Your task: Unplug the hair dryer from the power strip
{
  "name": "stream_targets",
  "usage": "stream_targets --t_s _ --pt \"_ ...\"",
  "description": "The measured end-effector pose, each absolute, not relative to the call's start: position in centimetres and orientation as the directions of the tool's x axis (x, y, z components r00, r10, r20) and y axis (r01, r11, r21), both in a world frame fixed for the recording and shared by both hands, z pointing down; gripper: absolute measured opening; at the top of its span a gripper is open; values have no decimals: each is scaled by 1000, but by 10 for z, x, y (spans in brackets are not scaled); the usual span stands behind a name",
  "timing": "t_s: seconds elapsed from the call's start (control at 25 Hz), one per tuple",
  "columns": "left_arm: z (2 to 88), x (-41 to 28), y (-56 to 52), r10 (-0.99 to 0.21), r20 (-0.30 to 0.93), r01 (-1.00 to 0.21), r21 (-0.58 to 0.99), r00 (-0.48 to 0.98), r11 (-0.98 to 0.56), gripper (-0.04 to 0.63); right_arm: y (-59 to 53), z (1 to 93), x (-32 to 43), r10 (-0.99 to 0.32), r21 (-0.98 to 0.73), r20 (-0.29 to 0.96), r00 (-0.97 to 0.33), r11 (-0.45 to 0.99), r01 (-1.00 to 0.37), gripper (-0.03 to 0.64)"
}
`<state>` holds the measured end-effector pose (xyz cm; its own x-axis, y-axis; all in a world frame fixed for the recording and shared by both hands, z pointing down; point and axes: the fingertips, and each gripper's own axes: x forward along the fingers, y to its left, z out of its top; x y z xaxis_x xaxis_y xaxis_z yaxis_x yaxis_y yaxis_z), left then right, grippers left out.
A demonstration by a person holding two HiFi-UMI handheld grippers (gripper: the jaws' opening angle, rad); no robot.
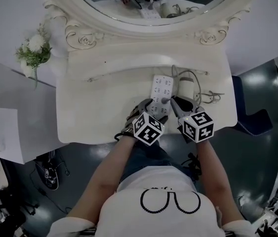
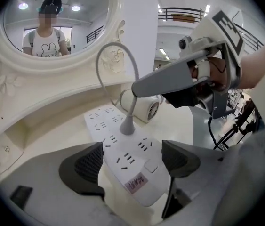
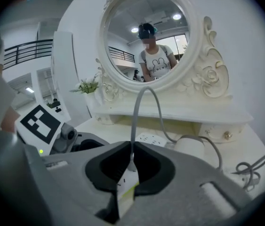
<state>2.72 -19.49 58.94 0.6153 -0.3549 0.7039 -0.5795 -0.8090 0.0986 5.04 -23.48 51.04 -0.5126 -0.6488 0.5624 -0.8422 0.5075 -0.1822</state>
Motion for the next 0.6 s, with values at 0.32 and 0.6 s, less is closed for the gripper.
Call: stream_targets --t_s 0.32,0.6 --pt "590 29 -194 -345 707 -567 97 617 -818 387 -242 506 28 -649 -109 546 -530 572 -813 23" --pt "589 28 -194 -347 705 -571 101 619 -815 387 -228 503 48 -668 -125 550 -502 528 -840 23"
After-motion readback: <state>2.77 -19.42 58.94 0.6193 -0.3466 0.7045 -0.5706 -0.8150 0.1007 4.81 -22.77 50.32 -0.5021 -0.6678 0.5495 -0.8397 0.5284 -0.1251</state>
